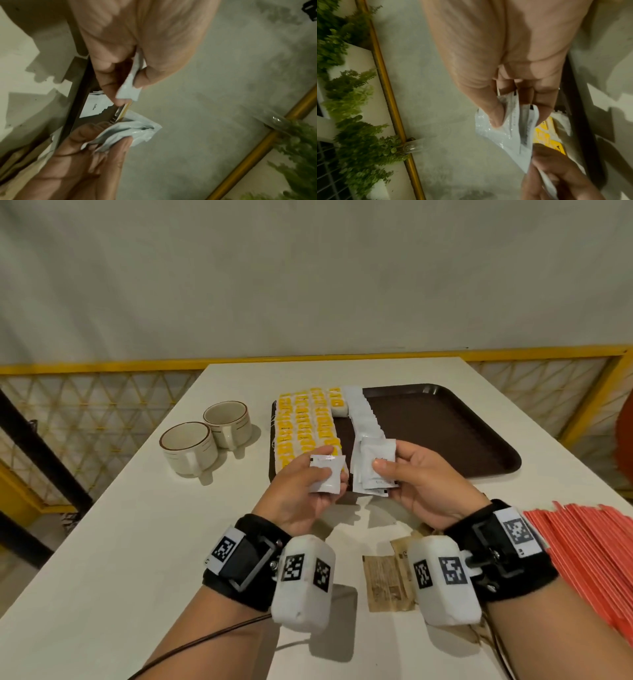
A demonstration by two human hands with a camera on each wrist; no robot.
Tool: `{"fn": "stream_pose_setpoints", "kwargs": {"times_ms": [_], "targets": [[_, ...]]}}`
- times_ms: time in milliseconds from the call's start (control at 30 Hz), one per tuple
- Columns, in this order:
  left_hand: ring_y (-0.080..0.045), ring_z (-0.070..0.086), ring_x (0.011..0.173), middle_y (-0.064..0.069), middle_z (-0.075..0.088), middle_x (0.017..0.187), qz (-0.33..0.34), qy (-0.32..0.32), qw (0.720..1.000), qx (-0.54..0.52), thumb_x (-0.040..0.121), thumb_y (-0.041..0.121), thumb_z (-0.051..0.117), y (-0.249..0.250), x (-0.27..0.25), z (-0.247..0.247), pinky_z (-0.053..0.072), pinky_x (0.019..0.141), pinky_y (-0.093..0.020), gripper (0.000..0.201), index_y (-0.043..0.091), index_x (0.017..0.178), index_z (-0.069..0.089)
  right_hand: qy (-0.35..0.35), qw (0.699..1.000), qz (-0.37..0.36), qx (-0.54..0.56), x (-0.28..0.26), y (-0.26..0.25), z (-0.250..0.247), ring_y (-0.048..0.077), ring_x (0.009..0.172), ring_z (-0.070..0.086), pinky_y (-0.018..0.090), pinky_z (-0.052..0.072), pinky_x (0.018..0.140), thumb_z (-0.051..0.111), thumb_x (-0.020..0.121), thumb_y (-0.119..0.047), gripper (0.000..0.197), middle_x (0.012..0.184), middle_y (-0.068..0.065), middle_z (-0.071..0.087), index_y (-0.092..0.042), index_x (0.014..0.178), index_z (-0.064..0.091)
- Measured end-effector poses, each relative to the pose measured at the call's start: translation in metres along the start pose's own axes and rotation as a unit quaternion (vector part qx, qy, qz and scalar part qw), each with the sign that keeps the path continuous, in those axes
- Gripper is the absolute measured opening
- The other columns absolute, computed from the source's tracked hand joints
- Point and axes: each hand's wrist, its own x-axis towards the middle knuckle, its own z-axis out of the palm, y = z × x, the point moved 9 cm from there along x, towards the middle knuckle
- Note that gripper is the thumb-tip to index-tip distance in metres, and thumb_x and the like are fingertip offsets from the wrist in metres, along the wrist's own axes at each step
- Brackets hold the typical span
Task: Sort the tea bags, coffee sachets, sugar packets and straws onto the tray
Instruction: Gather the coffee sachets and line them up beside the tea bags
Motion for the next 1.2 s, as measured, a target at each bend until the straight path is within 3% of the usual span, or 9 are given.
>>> {"fn": "stream_pose_setpoints", "kwargs": {"times_ms": [100, 200, 333, 467, 667, 767, 967, 1067, 1200], "targets": [[-0.023, 0.067, 0.082, -0.017, 0.065, 0.112, 0.029, 0.023, 0.998, 0.054, 0.090, -0.003, 0.055, 0.000, 0.000, -0.006, 0.056, 0.058, -0.026, 0.042, 0.013, 0.129, 0.050, -0.007, 1.000, 0.002, -0.004, -0.002, 0.000, -0.001, 0.027, 0.098, 0.067, 0.035, 0.058, 0.082, 0.067, 0.071, -0.012, 0.047, 0.111, 0.018, 0.069, -0.002, 0.117, 0.061], [-0.014, 0.066, 0.060, -0.009, 0.070, 0.088, 0.041, 0.042, 0.994, 0.096, 0.086, 0.005, 0.065, 0.002, 0.000, -0.009, 0.051, 0.049, -0.019, 0.044, 0.015, 0.127, 0.051, -0.041, 0.999, 0.013, -0.012, -0.005, 0.001, 0.006, 0.025, 0.094, 0.068, 0.034, 0.058, 0.080, 0.061, 0.076, -0.005, 0.041, 0.107, 0.015, 0.070, -0.001, 0.117, 0.060], [-0.012, 0.052, 0.048, -0.013, 0.064, 0.097, 0.052, 0.030, 0.984, 0.167, 0.083, 0.003, 0.068, 0.001, 0.001, -0.006, 0.042, 0.042, -0.019, 0.040, 0.018, 0.118, 0.054, -0.089, 0.995, 0.048, -0.029, -0.009, 0.011, 0.020, 0.026, 0.096, 0.067, 0.033, 0.057, 0.081, 0.059, 0.078, -0.004, 0.046, 0.112, 0.017, 0.066, 0.001, 0.123, 0.056], [-0.010, 0.048, 0.046, -0.007, 0.058, 0.070, 0.078, -0.013, 0.961, 0.264, 0.081, -0.004, 0.067, 0.006, -0.004, 0.001, 0.037, 0.044, -0.019, 0.039, 0.018, 0.111, 0.055, -0.082, 0.993, 0.072, -0.037, -0.009, 0.016, 0.019, 0.022, 0.089, 0.068, 0.029, 0.058, 0.078, 0.058, 0.078, -0.004, 0.045, 0.109, 0.016, 0.067, 0.001, 0.123, 0.056], [-0.017, 0.053, 0.072, -0.011, 0.056, 0.098, 0.042, -0.105, 0.943, 0.313, 0.064, 0.003, 0.072, -0.005, -0.011, 0.014, 0.047, 0.051, -0.023, 0.063, 0.029, 0.117, 0.050, -0.104, 0.989, 0.093, -0.049, -0.012, 0.021, 0.024, 0.021, 0.087, 0.068, 0.027, 0.057, 0.075, 0.059, 0.077, -0.005, 0.043, 0.104, 0.016, 0.069, 0.003, 0.119, 0.059], [-0.024, 0.060, 0.091, -0.010, 0.059, 0.109, 0.056, -0.098, 0.971, 0.212, 0.066, -0.008, 0.073, 0.002, -0.009, 0.013, 0.054, 0.069, -0.032, 0.072, 0.026, 0.125, 0.051, -0.067, 0.996, 0.057, -0.001, -0.009, 0.011, 0.019, 0.021, 0.089, 0.069, 0.029, 0.058, 0.075, 0.059, 0.076, -0.004, 0.044, 0.105, 0.016, 0.070, 0.003, 0.120, 0.058], [-0.025, 0.054, 0.122, -0.014, 0.052, 0.137, 0.092, -0.124, 0.980, 0.128, 0.093, 0.027, 0.054, 0.003, -0.009, 0.031, 0.045, 0.101, -0.038, 0.053, 0.007, 0.140, 0.042, -0.042, 0.995, 0.017, 0.092, -0.006, 0.002, 0.019, 0.024, 0.101, 0.066, 0.034, 0.056, 0.087, 0.056, 0.079, -0.006, 0.046, 0.119, 0.019, 0.065, 0.003, 0.124, 0.056], [-0.025, 0.055, 0.120, -0.012, 0.055, 0.135, 0.098, -0.106, 0.988, 0.063, 0.100, 0.028, 0.035, 0.002, -0.009, 0.033, 0.045, 0.101, -0.041, 0.045, 0.006, 0.139, 0.044, -0.062, 0.996, 0.029, 0.052, -0.008, 0.011, 0.029, 0.024, 0.099, 0.066, 0.033, 0.056, 0.086, 0.057, 0.078, -0.006, 0.046, 0.115, 0.018, 0.066, 0.003, 0.123, 0.057], [-0.036, 0.048, 0.127, -0.022, 0.048, 0.139, 0.081, -0.036, 0.994, -0.063, 0.100, 0.020, 0.037, 0.005, 0.005, 0.006, 0.037, 0.108, -0.051, 0.045, 0.003, 0.142, 0.038, -0.058, 0.997, 0.030, 0.047, -0.009, 0.009, 0.027, 0.023, 0.094, 0.069, 0.030, 0.058, 0.078, 0.058, 0.077, -0.005, 0.043, 0.109, 0.017, 0.069, 0.002, 0.120, 0.059]]}}
